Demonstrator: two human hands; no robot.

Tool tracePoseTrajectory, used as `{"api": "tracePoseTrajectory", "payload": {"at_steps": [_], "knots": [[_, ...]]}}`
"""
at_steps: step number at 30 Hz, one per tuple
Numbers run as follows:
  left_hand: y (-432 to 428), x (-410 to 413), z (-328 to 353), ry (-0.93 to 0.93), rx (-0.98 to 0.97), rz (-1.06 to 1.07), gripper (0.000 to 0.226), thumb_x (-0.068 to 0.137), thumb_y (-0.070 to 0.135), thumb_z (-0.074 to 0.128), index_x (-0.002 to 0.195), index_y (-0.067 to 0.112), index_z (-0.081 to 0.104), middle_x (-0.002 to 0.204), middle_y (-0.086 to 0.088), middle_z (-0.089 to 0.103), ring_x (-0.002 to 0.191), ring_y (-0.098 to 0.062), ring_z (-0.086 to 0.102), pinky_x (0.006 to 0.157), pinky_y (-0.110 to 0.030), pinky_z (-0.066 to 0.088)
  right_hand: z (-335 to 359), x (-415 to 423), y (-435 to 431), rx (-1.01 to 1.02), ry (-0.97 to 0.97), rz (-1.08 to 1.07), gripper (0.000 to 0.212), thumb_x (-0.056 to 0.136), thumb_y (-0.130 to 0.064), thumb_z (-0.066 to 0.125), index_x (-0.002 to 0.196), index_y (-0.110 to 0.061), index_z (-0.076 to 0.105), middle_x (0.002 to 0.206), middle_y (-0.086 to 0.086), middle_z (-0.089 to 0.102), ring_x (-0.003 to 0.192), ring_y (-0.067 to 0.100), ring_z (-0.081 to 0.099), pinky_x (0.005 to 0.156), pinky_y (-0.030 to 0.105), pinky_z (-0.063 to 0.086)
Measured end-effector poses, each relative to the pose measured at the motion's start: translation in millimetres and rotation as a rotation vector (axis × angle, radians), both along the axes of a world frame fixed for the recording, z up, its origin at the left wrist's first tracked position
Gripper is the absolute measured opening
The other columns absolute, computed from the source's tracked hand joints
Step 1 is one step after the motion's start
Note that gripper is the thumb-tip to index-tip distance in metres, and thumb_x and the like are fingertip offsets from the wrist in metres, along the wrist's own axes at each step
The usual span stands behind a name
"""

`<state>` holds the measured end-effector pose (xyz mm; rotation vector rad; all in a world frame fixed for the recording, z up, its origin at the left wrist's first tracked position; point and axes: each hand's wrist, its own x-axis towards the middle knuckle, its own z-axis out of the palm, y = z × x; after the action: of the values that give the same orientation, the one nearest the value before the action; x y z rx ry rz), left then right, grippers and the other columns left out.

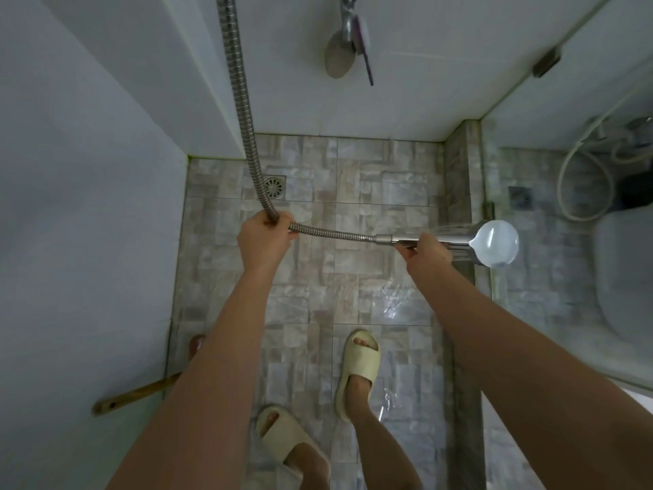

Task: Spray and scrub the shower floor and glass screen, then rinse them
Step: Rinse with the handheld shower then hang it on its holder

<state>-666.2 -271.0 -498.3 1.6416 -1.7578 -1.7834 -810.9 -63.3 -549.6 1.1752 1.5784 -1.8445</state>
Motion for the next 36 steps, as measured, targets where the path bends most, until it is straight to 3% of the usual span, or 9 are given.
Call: {"api": "tracePoseTrajectory", "payload": {"at_steps": [3, 5, 10, 15, 20, 24, 27, 31, 36], "knots": [[-3.5, -16.0, -1.8, 0.018, 0.009, 0.057, 0.014, 0.093, 0.018, 0.062, 0.084, 0.012, 0.071, 0.089, -0.005, 0.076, 0.078, -0.015, 0.076, 0.074, -0.033, 0.06, 8.7, -10.9, -4.0, 0.049, 0.027, -0.011, 0.027, 0.095, -0.006, 0.054, 0.12, -0.008, 0.044, 0.097, 0.01, 0.058, 0.078, 0.025, 0.065, 0.077, 0.043, 0.058], [-6.2, -23.3, -3.3, 0.015, 0.008, 0.079, 0.016, 0.093, 0.019, 0.061, 0.085, 0.012, 0.074, 0.089, -0.004, 0.076, 0.077, -0.014, 0.076, 0.071, -0.029, 0.06, 10.3, -21.4, -6.2, -0.046, 0.073, -0.024, 0.023, 0.095, -0.003, 0.054, 0.114, -0.011, 0.044, 0.092, 0.008, 0.057, 0.079, 0.024, 0.065, 0.079, 0.048, 0.056], [-26.8, -33.7, -9.8, -0.062, -0.026, 0.003, 0.015, 0.093, 0.024, 0.064, 0.081, 0.02, 0.071, 0.084, 0.001, 0.075, 0.075, -0.011, 0.076, 0.076, -0.032, 0.06, 2.5, -37.4, -13.0, -0.167, 0.074, 0.118, 0.027, 0.096, -0.004, 0.054, 0.119, -0.012, 0.045, 0.108, 0.011, 0.059, 0.1, 0.03, 0.065, 0.075, 0.049, 0.059], [-51.9, -29.7, -17.2, -0.17, -0.047, -0.123, 0.014, 0.091, 0.025, 0.066, 0.077, 0.025, 0.068, 0.087, -0.003, 0.076, 0.081, -0.012, 0.074, 0.082, -0.033, 0.058, -1.8, -52.2, -32.6, -0.211, 0.049, 0.308, 0.021, 0.097, -0.004, 0.052, 0.115, -0.011, 0.045, 0.106, 0.012, 0.061, 0.099, 0.028, 0.064, 0.073, 0.044, 0.06], [-61.9, -18.5, -14.8, -0.195, -0.065, -0.048, 0.015, 0.091, 0.015, 0.067, 0.102, 0.008, 0.074, 0.091, -0.008, 0.074, 0.071, -0.004, 0.069, 0.069, -0.018, 0.057, -3.5, -58.7, -61.1, -0.225, 0.045, 0.515, 0.024, 0.096, -0.005, 0.054, 0.117, -0.012, 0.046, 0.108, 0.013, 0.064, 0.102, 0.03, 0.064, 0.078, 0.046, 0.058], [-66.6, -3.8, -8.6, -0.21, -0.102, 0.012, 0.014, 0.089, 0.015, 0.068, 0.101, 0.012, 0.075, 0.091, -0.005, 0.074, 0.072, -0.002, 0.069, 0.086, -0.03, 0.057, -4.5, -55.2, -80.9, -0.225, 0.048, 0.623, 0.013, 0.096, -0.005, 0.054, 0.105, -0.013, 0.047, 0.105, 0.012, 0.065, 0.092, 0.026, 0.066, 0.07, 0.04, 0.06], [-75.9, 5.4, -9.9, -0.205, -0.12, 0.012, 0.016, 0.09, 0.014, 0.068, 0.104, 0.01, 0.074, 0.09, -0.005, 0.073, 0.062, 0.004, 0.067, 0.077, -0.021, 0.056, -5.2, -50.5, -94.6, -0.225, 0.038, 0.685, 0.014, 0.095, -0.007, 0.056, 0.104, -0.014, 0.048, 0.117, 0.016, 0.063, 0.099, 0.029, 0.065, 0.075, 0.043, 0.059], [-86.1, 10.3, -8.0, -0.216, -0.105, 0.02, 0.012, 0.089, 0.015, 0.069, 0.099, 0.015, 0.074, 0.096, -0.008, 0.075, 0.078, -0.007, 0.071, 0.086, -0.031, 0.057, -4.0, -45.3, -106.2, -0.214, 0.04, 0.745, 0.024, 0.094, -0.008, 0.058, 0.116, -0.011, 0.047, 0.123, 0.016, 0.061, 0.108, 0.031, 0.064, 0.077, 0.041, 0.059], [-96.6, 18.3, -6.5, -0.235, -0.106, -0.007, 0.01, 0.088, 0.016, 0.07, 0.097, 0.018, 0.075, 0.098, -0.007, 0.076, 0.082, -0.014, 0.073, 0.09, -0.035, 0.057, 3.3, -32.9, -118.6, -0.219, 0.061, 0.799, 0.023, 0.096, -0.007, 0.056, 0.116, -0.012, 0.046, 0.108, 0.009, 0.065, 0.102, 0.028, 0.065, 0.083, 0.043, 0.056]]}}
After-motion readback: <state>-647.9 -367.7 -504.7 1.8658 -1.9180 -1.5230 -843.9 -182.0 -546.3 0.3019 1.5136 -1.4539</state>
